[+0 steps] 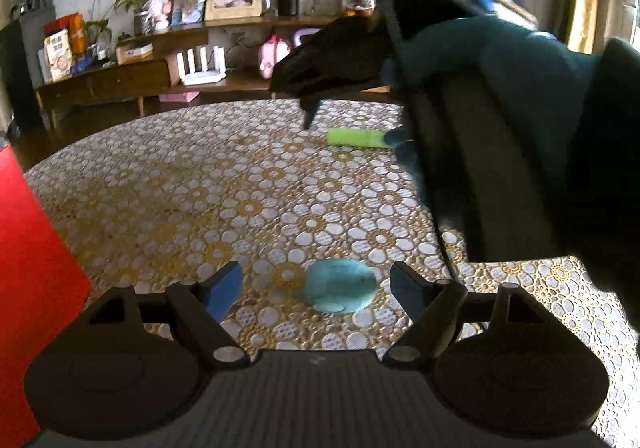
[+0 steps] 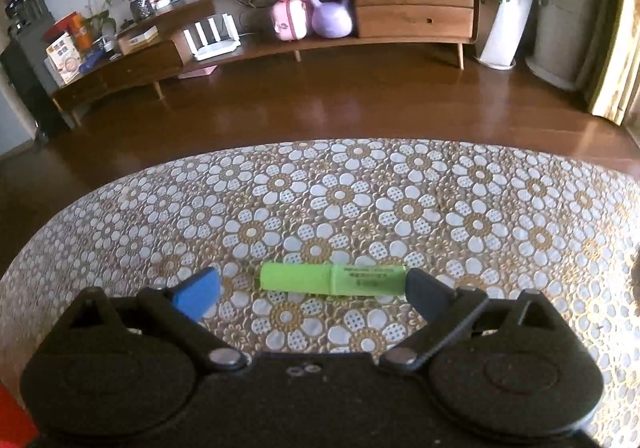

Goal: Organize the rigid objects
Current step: 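Grasp the teal eraser with the left tool while the right tool grasps the green highlighter, then carry the eraser and highlighter over the red box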

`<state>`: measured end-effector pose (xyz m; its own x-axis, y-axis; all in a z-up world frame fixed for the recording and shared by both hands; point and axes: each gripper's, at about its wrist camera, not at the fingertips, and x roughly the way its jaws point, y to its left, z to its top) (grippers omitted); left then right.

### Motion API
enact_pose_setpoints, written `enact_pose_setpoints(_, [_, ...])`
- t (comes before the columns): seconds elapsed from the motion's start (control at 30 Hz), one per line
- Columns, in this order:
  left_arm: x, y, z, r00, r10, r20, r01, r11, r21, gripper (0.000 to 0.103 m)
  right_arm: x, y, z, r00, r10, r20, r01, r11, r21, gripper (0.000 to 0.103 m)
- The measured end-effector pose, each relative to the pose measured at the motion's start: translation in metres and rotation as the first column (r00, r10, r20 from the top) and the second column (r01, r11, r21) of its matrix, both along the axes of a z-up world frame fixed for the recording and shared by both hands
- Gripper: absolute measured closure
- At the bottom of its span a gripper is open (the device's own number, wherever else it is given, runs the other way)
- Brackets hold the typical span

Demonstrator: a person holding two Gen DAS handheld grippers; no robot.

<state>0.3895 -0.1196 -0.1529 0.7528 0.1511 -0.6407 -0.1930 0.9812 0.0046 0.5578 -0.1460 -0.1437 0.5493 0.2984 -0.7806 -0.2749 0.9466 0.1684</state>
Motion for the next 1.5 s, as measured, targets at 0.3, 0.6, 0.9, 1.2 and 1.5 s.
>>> enact_pose_setpoints(0.3, [0.003,-0.001,-0.008,1.000,-0.003,0.007,0.003,1.000,0.014,0.032,-0.004,0.015,-0.004,0.999,0.006,0.039,-0.002,0.996,-0.090,0.020])
enact_pose_setpoints(0.6, [0.000,-0.001,-0.007,0.999,-0.033,0.026,0.032,0.999,0.019,0.065,-0.010,0.011,-0.004,0.998,0.020,0.053,-0.014,0.995,-0.102,0.022])
enact_pose_setpoints(0.9, [-0.010,0.007,0.002,1.000,-0.029,0.009,0.029,1.000,-0.007,0.065,-0.037,-0.004,0.018,0.998,0.061,0.031,-0.060,0.997,-0.039,0.022])
enact_pose_setpoints(1.2, [-0.044,0.010,0.031,0.999,-0.041,-0.008,0.041,0.999,-0.032,0.065,-0.096,-0.017,0.057,0.993,0.106,0.048,-0.103,0.993,-0.054,0.022])
enact_pose_setpoints(1.5, [-0.096,0.024,0.078,0.998,-0.067,-0.002,0.067,0.995,-0.070,0.065,-0.166,-0.027,0.106,0.983,0.156,0.096,-0.149,0.986,-0.075,0.023])
